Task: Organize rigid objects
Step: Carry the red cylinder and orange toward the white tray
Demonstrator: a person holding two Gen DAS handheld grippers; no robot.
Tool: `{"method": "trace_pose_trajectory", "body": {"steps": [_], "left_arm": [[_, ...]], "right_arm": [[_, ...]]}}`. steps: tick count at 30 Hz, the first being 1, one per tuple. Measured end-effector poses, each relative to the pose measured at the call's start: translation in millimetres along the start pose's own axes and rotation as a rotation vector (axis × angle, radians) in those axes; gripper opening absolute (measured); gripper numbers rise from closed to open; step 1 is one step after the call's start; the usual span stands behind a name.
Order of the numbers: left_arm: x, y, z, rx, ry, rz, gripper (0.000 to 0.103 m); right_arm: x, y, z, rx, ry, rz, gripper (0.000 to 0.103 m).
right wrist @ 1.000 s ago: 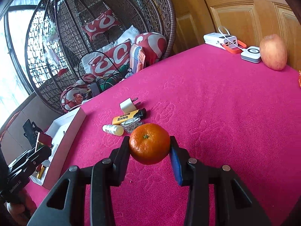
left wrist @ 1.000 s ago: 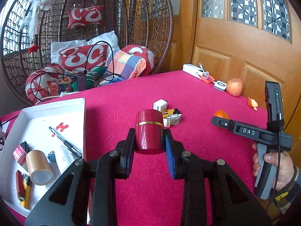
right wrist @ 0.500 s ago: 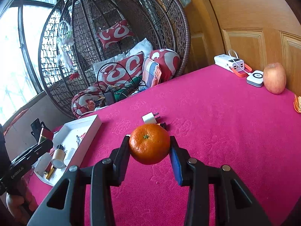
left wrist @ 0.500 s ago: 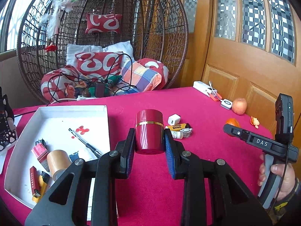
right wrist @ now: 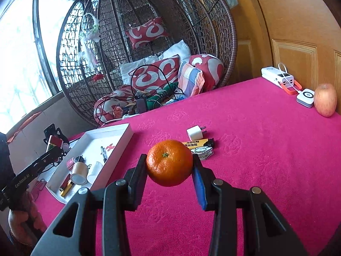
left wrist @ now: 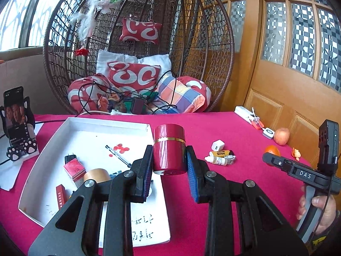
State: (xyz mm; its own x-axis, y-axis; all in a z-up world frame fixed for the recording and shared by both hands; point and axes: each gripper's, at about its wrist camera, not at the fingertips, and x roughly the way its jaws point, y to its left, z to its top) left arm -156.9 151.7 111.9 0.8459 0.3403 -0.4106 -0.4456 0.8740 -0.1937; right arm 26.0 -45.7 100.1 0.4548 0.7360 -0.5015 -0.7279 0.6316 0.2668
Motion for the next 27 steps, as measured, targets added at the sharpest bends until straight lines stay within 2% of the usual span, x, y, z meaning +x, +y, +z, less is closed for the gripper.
{"method": "trace_pose_trajectory", "body": {"steps": [8,18,27], "left_arm": [[-13,38,0,-0.076,-0.030,0.049,0.029],[-29,88,-3,-0.168,-0.061,0.124,0.029],[-34,132,-14,-0.261,-0.062,0.196,0.029]], "right_arm": [[13,28,1,-0.058,0.037,0.033,0.040],[34,91,16,-0.216,0.040,0.077,0.040],[59,132,25,-0.283,0.070,0.143,0.040]]}}
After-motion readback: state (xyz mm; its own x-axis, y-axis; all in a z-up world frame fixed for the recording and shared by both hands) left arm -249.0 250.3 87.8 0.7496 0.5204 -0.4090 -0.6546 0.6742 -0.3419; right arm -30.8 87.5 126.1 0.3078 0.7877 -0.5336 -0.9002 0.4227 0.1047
